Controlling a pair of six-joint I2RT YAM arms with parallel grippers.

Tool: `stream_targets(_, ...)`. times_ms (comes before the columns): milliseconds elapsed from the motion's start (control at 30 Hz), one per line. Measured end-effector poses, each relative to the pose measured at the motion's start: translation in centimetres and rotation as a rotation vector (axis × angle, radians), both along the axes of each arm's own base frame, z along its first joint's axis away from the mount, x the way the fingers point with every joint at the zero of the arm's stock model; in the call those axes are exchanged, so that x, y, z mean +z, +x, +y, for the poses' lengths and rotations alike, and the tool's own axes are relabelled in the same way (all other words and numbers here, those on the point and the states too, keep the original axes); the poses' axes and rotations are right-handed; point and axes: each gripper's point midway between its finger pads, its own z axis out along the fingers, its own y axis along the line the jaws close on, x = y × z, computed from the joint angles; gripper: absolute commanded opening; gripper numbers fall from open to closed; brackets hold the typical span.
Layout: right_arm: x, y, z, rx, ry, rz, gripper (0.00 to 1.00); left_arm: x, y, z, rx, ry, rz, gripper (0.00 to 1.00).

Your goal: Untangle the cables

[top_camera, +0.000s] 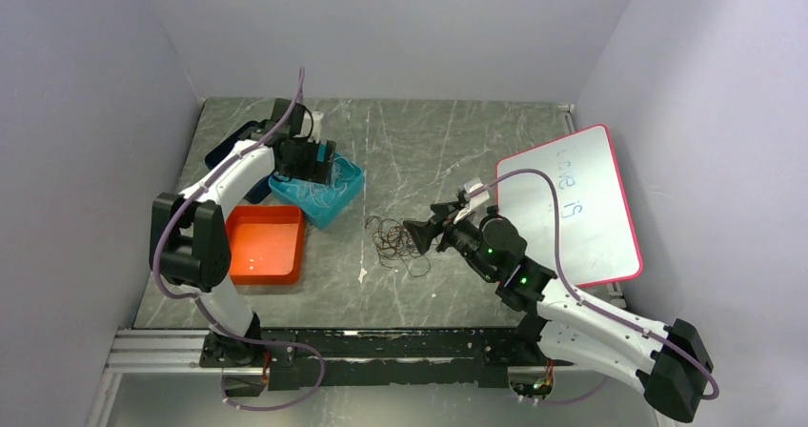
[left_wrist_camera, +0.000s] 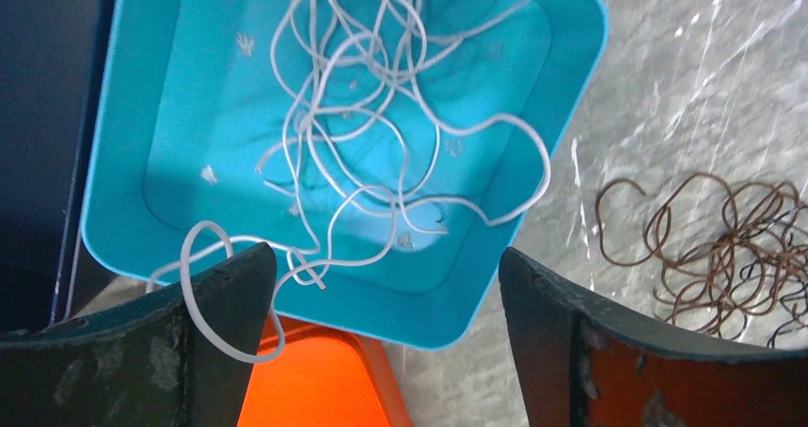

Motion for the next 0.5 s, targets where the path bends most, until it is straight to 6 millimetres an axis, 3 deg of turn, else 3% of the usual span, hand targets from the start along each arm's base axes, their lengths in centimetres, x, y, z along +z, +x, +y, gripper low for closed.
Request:
stream_targets(300,-0.2,0.1,0.1,0.002,-0.003,0.004,0.80,-1.5,-2.8,1.0,0.009,0.039,0.089,0.91)
stream_targets(500,-0.2,0.2,0.3,0.004,0.001,0.004,0.80,1.1,-2.9,2.0,0.035,0.061,0.013,0.94)
